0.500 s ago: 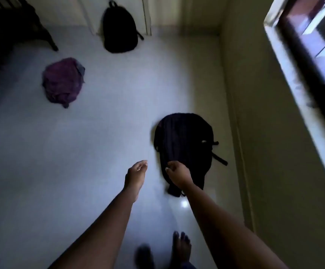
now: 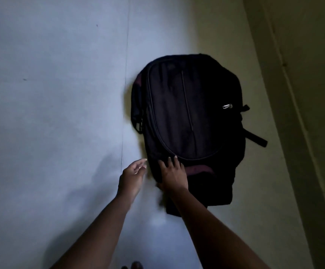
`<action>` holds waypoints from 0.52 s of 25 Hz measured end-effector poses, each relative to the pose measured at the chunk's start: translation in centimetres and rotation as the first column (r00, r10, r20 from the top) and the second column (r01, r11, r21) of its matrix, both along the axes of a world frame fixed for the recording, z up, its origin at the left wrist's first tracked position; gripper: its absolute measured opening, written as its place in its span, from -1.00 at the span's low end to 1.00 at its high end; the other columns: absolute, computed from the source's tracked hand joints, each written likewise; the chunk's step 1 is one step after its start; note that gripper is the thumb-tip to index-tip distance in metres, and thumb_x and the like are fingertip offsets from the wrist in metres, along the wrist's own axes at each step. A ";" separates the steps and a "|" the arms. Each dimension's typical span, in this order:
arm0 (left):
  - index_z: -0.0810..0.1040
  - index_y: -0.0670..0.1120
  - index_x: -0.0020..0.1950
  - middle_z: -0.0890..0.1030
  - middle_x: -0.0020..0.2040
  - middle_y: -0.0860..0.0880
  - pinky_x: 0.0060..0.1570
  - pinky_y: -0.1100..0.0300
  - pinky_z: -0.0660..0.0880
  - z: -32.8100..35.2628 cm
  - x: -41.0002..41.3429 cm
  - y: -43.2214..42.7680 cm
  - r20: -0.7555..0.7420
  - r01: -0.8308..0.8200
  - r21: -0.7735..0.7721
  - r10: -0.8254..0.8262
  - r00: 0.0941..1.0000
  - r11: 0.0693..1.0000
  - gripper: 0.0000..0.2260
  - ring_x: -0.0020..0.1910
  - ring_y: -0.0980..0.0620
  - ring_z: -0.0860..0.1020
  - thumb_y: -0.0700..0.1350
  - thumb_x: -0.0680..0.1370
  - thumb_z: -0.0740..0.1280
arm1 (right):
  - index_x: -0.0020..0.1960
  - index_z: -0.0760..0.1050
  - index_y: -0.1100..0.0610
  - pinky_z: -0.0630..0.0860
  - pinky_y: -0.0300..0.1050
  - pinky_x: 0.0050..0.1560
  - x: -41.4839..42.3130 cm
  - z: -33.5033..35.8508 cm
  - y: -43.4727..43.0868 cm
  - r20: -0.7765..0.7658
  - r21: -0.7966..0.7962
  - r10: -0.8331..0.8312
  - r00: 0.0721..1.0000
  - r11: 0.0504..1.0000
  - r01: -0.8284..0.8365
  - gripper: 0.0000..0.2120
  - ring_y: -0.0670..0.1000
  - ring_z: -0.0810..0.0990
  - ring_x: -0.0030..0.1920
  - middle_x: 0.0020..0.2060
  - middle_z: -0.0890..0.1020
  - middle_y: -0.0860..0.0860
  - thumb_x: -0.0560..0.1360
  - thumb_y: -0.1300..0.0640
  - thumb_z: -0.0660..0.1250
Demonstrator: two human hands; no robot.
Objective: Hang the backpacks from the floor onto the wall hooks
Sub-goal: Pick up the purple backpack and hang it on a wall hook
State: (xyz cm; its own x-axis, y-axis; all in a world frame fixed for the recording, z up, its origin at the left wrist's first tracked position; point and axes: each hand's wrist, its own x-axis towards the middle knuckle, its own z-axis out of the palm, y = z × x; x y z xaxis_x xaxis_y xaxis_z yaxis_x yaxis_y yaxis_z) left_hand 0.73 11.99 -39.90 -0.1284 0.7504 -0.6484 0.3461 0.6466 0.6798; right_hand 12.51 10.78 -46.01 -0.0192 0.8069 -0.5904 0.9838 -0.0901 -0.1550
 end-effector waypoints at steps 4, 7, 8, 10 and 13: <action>0.53 -0.08 0.25 0.58 0.23 -0.05 0.10 0.28 0.32 -1.9 -1.1 0.2 -0.009 0.013 0.009 -0.013 1.000 1.000 -0.73 0.09 0.15 0.47 -0.17 0.57 0.22 | -0.11 0.65 0.00 0.47 -0.22 -0.33 -2.1 -1.6 -0.9 0.078 0.099 0.123 0.989 0.986 -0.131 -0.65 0.04 0.59 -0.39 -0.37 0.69 0.05 0.25 0.18 0.16; 0.53 -0.10 0.25 0.57 0.27 -0.06 0.06 0.34 0.35 0.9 -3.0 0.0 -0.005 -0.029 0.011 0.029 1.000 1.000 -0.73 0.13 0.13 0.49 -0.18 0.57 0.22 | -0.01 0.63 -0.02 0.47 -0.20 -0.26 -2.1 3.4 -0.2 -0.058 0.125 0.076 0.995 0.990 -0.068 -0.63 0.08 0.63 -0.32 -0.40 0.67 0.05 0.28 0.21 0.22; 0.52 -0.11 0.25 0.57 0.27 -0.07 0.02 0.38 0.37 2.8 -3.9 0.0 0.001 -0.053 0.020 0.053 0.999 0.998 -0.73 0.13 0.14 0.49 -0.19 0.57 0.22 | 0.19 0.54 -0.03 0.47 -0.12 -0.09 -2.3 6.1 0.4 -0.119 0.142 0.035 0.992 0.990 -0.018 -0.58 0.12 0.64 -0.14 -0.22 0.71 0.08 0.36 0.20 0.25; 0.52 -0.13 0.26 0.56 0.28 -0.09 -0.01 0.39 0.37 7.0 -6.1 0.4 0.012 -0.088 0.031 0.088 0.996 0.996 -0.73 0.15 0.11 0.50 -0.21 0.57 0.21 | 0.42 0.30 -0.03 0.38 -0.03 0.13 -2.7 11.2 1.6 -0.183 0.128 0.087 0.979 0.990 -0.064 -0.50 0.16 0.56 0.11 0.10 0.65 0.11 0.48 0.15 0.19; 0.53 -0.14 0.25 0.56 0.28 -0.12 0.08 0.32 0.32 15.0 -10.4 2.0 0.014 -0.147 0.057 0.147 0.989 0.987 -0.73 0.18 0.08 0.51 -0.21 0.57 0.21 | 0.45 0.25 -0.01 0.42 0.02 0.14 -5.9 20.1 4.9 -0.234 0.153 0.122 0.965 0.984 -0.087 -0.46 0.19 0.57 0.13 0.18 0.62 0.13 0.50 0.26 0.12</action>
